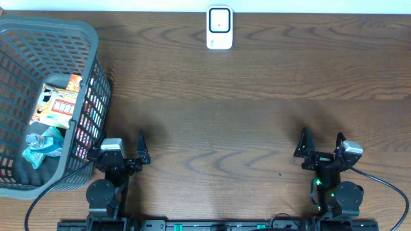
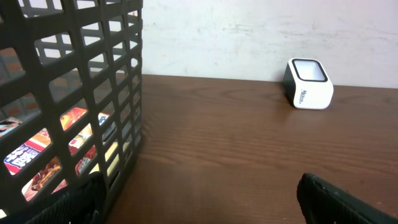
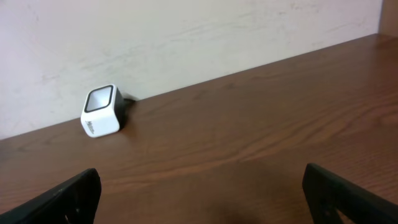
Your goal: Scan the item barcode
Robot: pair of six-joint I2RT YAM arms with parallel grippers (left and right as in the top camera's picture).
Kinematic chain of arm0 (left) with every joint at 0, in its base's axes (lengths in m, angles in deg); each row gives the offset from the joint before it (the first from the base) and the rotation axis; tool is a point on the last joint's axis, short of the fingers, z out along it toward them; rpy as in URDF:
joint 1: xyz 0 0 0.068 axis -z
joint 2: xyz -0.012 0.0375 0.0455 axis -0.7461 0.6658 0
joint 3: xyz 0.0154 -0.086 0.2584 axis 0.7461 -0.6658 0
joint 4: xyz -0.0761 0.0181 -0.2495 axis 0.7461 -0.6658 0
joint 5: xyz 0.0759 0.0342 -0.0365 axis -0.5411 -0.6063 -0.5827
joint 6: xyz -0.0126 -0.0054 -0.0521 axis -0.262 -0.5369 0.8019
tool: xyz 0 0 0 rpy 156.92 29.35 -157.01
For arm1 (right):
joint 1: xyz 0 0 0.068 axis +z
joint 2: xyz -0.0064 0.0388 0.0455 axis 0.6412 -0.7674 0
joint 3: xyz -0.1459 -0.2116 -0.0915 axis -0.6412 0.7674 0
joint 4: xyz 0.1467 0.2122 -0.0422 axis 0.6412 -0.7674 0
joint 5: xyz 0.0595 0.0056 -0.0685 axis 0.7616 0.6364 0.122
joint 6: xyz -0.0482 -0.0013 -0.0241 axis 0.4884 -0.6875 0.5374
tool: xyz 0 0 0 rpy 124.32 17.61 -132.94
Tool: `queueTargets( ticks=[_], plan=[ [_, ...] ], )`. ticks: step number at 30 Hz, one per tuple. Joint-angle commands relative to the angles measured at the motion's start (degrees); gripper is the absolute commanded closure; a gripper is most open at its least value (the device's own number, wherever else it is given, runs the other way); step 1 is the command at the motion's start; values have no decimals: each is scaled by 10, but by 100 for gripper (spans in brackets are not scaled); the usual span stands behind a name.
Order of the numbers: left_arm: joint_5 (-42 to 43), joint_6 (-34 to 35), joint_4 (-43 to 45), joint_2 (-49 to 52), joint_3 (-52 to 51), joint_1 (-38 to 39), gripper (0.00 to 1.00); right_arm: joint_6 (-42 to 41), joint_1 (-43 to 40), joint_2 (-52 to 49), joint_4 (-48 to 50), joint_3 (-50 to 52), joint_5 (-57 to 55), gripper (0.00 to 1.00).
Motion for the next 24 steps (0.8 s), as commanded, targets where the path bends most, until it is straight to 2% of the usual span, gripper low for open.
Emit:
queueTargets(
  ticks=[1,24],
  plan=[
    [-14,3,-10,-3,-16,2,2,5,3,3,-2,1,-7,1],
    [-13,3,4,-3,-16,2,2,5,3,3,-2,1,-7,1]
  ],
)
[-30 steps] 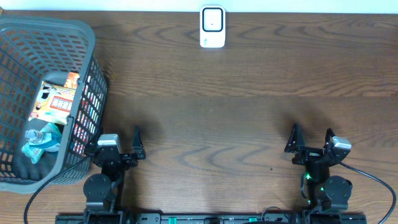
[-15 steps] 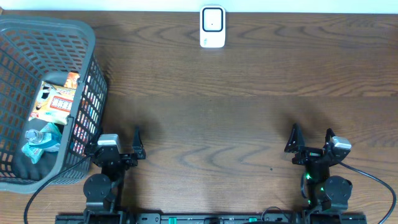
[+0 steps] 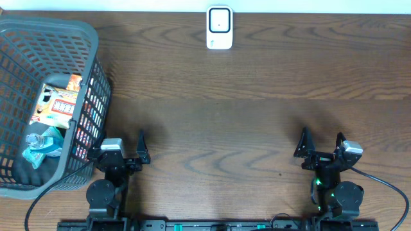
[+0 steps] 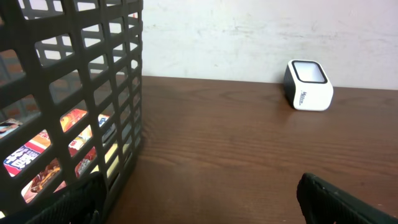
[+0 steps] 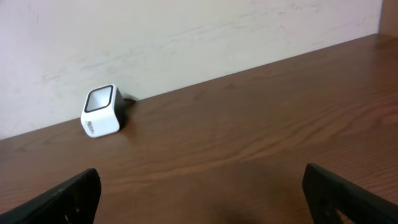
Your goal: Scan the item barcode
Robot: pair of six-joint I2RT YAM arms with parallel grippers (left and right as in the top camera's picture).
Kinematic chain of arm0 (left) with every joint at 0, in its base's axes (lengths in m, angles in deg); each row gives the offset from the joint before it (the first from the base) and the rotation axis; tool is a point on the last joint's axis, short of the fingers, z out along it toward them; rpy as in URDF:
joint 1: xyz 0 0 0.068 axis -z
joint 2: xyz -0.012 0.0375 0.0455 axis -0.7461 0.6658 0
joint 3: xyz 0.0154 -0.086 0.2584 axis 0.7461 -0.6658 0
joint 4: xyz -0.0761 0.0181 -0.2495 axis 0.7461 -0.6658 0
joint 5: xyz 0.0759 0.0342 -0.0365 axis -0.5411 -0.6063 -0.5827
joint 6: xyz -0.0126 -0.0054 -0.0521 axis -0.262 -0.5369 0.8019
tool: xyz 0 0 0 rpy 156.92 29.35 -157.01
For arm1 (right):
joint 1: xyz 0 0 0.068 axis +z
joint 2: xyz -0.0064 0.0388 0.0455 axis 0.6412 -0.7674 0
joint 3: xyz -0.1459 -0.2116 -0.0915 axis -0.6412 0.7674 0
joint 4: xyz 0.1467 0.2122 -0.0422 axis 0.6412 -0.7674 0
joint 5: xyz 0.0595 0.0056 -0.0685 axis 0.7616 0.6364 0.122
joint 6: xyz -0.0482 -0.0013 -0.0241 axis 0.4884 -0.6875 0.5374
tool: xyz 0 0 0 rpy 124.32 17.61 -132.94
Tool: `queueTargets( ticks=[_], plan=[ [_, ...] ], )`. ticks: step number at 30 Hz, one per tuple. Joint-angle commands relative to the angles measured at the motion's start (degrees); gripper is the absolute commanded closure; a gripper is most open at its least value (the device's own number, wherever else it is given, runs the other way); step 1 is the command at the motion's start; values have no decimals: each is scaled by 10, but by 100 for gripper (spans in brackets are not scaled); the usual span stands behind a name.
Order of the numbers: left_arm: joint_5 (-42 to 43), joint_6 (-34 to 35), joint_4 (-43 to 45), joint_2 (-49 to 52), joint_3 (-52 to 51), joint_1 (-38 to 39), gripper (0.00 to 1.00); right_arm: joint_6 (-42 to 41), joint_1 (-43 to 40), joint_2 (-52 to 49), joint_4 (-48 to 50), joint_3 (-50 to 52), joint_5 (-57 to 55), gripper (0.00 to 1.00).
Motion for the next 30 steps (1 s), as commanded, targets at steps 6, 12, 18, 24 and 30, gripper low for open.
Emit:
queueTargets(
  ticks=[6,12,18,24,30],
  plan=[
    [-13,27,-8,-3,-7,2,2,5,3,3,-2,1,-7,1],
    [-11,55,-9,-3,15,2,2,5,3,3,-2,1,-7,1],
    [-11,54,-60,-3,62,2,2,5,3,3,-2,1,-7,1],
    [-11,54,-125,-3,123,2,2,5,3,3,-2,1,-7,1],
    [-11,54,-176,-3,160,2,2,5,3,3,-2,1,-7,1]
  ],
)
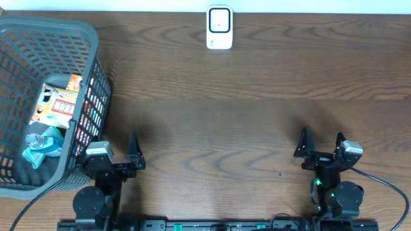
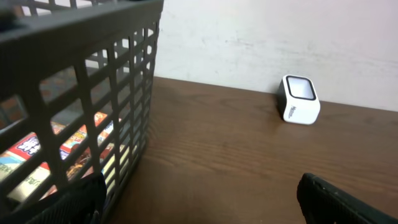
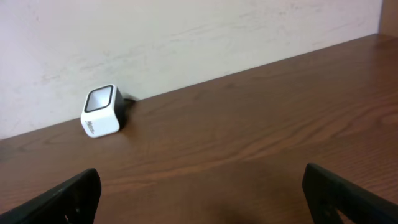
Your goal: Scan the item barcode
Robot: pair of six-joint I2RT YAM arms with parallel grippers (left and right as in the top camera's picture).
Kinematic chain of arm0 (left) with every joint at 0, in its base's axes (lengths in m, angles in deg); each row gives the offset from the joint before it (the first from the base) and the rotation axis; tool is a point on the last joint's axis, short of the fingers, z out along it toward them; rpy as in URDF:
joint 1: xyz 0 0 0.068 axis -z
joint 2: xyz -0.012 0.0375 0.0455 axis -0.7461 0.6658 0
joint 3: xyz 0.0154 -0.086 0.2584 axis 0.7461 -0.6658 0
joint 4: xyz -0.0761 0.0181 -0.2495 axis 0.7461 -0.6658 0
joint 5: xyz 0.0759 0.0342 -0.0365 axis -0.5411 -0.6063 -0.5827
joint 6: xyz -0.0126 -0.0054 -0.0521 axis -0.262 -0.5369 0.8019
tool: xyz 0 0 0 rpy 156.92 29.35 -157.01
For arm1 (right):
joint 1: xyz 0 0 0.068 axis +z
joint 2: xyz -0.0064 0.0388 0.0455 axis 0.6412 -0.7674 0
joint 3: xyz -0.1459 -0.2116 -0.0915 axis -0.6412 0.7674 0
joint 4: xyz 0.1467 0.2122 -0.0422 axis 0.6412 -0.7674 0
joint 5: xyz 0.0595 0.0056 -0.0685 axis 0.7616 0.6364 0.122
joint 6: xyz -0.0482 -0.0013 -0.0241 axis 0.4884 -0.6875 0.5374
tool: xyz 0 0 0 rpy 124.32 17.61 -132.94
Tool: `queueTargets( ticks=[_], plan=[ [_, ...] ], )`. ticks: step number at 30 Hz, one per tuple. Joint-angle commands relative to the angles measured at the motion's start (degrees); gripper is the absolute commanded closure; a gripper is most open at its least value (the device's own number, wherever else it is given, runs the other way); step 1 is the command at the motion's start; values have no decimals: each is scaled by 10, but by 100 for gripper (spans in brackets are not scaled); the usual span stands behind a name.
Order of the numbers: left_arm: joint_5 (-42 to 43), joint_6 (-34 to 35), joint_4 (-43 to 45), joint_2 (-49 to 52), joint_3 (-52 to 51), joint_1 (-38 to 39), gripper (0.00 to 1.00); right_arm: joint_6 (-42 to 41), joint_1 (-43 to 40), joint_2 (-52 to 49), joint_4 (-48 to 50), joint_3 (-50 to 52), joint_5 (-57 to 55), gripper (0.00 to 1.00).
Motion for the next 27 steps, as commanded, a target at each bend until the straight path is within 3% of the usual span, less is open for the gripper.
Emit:
queueTargets(
  ticks=[1,27],
  plan=[
    [-3,5,-17,-3,19,2,2,5,3,3,-2,1,-7,1],
    [8,6,-38,-3,19,2,2,5,3,3,-2,1,-7,1]
  ],
)
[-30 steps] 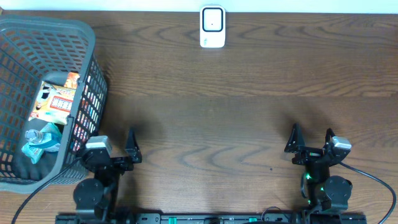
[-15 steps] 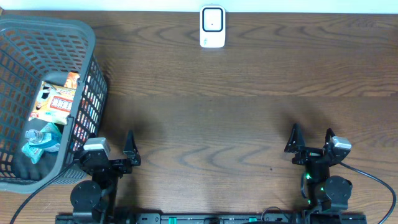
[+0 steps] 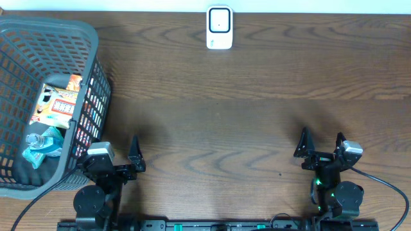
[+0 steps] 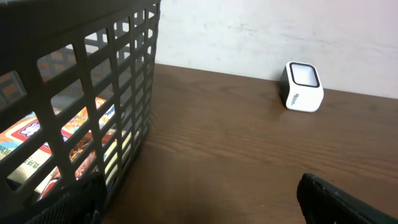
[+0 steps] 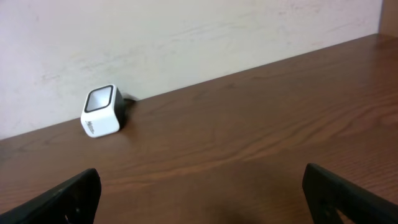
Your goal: Scan the item barcode
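A white barcode scanner (image 3: 219, 27) stands at the table's far edge, also in the left wrist view (image 4: 301, 86) and the right wrist view (image 5: 101, 112). A grey mesh basket (image 3: 87, 38) at the left holds a colourful snack packet (image 3: 59, 101) and a water bottle (image 3: 42, 145). My left gripper (image 3: 122, 151) is open at the near left, right beside the basket's wall (image 4: 81, 93). At the near right my right gripper (image 3: 320, 142) is open too. Neither holds anything.
The brown wooden table (image 3: 257, 109) runs from the basket to the right edge. A pale wall (image 5: 186, 31) stands behind the scanner. Both arm bases sit at the table's near edge.
The left gripper has turned slightly right; in its wrist view the basket wall takes up a little less and the scanner sits a bit farther right. The right arm is unchanged.
Both grippers rested open at the near edge for the two oldest moments. By 0.9 s ago the left arm had shifted a little left toward the basket. Now it has turned slightly. The right arm, the scanner and the basket's contents stayed where they were.
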Robot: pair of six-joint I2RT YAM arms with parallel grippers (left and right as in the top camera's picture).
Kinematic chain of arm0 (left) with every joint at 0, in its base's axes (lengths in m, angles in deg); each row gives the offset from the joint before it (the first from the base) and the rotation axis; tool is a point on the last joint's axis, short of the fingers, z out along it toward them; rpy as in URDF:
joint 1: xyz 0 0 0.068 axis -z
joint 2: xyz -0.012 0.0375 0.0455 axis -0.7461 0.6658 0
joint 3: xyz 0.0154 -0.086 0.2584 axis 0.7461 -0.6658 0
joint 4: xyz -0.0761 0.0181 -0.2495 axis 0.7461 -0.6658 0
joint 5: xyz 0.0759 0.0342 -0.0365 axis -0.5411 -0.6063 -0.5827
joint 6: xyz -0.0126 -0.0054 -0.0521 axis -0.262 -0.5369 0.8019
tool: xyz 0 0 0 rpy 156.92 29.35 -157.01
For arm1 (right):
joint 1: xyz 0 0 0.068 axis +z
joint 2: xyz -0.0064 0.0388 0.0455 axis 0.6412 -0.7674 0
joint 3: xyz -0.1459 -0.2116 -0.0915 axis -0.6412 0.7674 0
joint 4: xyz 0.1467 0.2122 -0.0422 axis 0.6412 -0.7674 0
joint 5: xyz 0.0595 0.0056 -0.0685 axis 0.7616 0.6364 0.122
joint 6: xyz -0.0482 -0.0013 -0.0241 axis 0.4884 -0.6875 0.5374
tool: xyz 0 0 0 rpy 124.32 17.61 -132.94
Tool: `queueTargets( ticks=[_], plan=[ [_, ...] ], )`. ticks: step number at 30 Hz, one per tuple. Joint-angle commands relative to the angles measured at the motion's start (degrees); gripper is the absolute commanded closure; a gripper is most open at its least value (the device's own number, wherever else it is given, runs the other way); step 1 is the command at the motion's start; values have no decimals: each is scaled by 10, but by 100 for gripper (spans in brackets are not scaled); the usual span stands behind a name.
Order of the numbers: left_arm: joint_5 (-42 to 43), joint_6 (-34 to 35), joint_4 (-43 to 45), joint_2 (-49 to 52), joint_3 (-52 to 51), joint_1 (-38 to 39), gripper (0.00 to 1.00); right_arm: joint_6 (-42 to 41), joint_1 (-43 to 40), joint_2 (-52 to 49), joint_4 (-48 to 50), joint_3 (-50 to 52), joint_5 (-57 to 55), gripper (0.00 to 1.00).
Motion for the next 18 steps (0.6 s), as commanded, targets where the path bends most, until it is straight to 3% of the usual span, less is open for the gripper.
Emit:
queueTargets(
  ticks=[1,10,18],
  plan=[
    [19,6,-1,-3,12,2,2,5,3,3,-2,1,-7,1],
    [49,31,-5,-3,20,2,2,5,3,3,-2,1,-7,1],
    [132,31,-14,32,85,2,2,5,3,3,-2,1,-7,1]
  ],
)
